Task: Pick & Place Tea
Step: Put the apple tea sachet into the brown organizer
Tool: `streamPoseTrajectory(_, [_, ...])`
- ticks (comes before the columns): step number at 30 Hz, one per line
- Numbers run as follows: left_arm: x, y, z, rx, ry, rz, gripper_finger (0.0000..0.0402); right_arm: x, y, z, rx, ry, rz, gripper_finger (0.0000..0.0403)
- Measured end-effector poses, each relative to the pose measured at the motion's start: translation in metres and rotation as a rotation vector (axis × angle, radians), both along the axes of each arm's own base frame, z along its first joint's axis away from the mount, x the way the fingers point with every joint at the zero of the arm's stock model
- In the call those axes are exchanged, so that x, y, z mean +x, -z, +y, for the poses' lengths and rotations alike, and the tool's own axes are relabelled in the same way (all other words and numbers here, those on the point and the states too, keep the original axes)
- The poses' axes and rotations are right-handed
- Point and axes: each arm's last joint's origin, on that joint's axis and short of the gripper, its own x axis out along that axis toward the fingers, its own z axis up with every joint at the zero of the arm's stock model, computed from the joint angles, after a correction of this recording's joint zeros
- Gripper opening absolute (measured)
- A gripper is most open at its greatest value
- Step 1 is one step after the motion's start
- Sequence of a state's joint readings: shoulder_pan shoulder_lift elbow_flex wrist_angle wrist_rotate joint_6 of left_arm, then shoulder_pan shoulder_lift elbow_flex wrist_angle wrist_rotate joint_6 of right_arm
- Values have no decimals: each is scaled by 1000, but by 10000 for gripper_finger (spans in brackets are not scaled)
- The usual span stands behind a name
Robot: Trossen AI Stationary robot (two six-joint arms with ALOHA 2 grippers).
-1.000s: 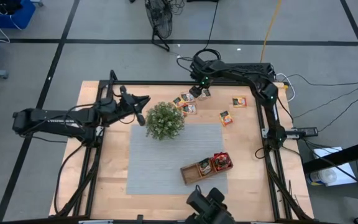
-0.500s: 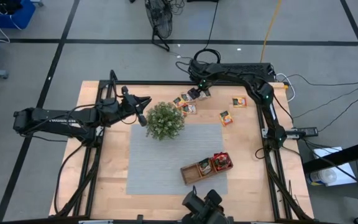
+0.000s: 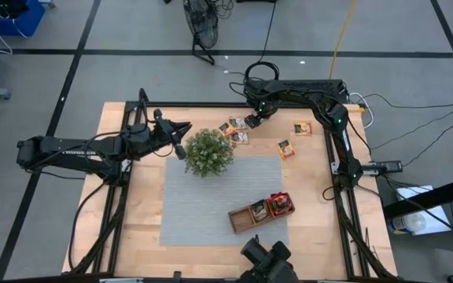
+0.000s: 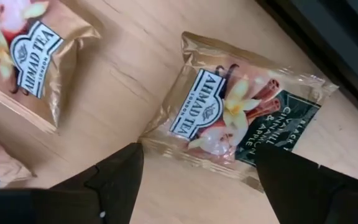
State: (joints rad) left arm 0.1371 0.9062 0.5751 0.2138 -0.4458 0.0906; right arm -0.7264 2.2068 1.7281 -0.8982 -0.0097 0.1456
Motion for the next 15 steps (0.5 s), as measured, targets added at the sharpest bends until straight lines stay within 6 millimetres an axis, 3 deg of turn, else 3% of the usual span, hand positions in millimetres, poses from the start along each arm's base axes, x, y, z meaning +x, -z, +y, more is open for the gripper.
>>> streamPoseTrajectory(9, [0,0,0,-9,-1,-5,47,-5,5,-2,11,5,-11,277])
streamPoseTrajectory(15, [0,0,0,-9,-1,-4,47,-7,5,-1,17,-22,7,198])
